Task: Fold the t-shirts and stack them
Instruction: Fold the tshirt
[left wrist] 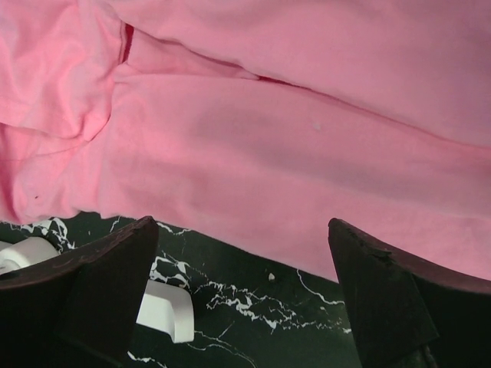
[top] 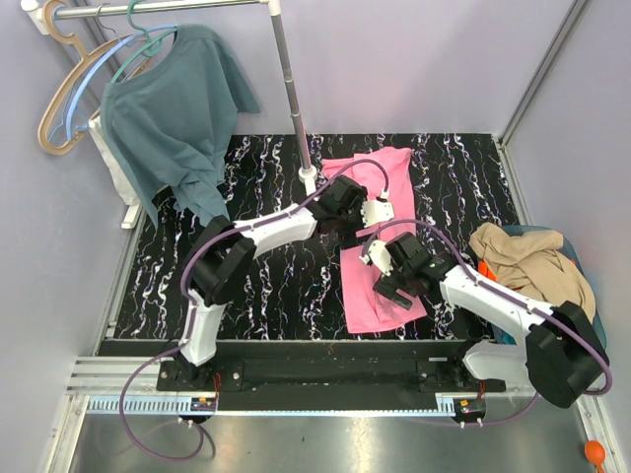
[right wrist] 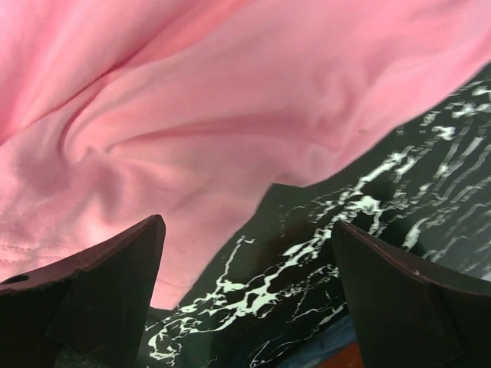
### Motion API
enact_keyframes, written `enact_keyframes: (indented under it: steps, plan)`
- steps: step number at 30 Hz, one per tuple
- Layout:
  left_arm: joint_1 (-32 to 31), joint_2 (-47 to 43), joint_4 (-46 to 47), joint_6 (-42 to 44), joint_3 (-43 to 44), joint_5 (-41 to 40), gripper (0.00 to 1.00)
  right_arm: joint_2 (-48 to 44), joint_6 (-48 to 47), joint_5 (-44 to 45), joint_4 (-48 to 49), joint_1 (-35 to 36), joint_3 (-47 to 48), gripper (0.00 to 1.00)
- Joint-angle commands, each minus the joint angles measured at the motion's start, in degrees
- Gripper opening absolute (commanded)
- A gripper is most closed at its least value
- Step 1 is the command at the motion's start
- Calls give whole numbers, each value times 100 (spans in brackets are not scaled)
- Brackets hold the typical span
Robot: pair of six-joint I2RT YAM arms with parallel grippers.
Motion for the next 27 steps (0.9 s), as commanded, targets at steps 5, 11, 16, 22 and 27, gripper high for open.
enact_keyframes:
  steps: [5,11,16,22,27]
  plan:
    - [-7,581,127,242,704,-16,99,481,-261,-469,41,0,-101,100]
    - [-7,924,39,733,880,-314,99,543,-165,-601,-20,-8,-145,100]
    - [72,1083,-13,1217,863,-552,99,508,-120,-777,-178,9,-75,100]
    - [274,1372,-101,1464,1170,-745,99,614,-59,-786,-301,194,66,100]
    - [379,1522,-110,1570,1302,-851,99,666,-6,-777,-371,334,136,100]
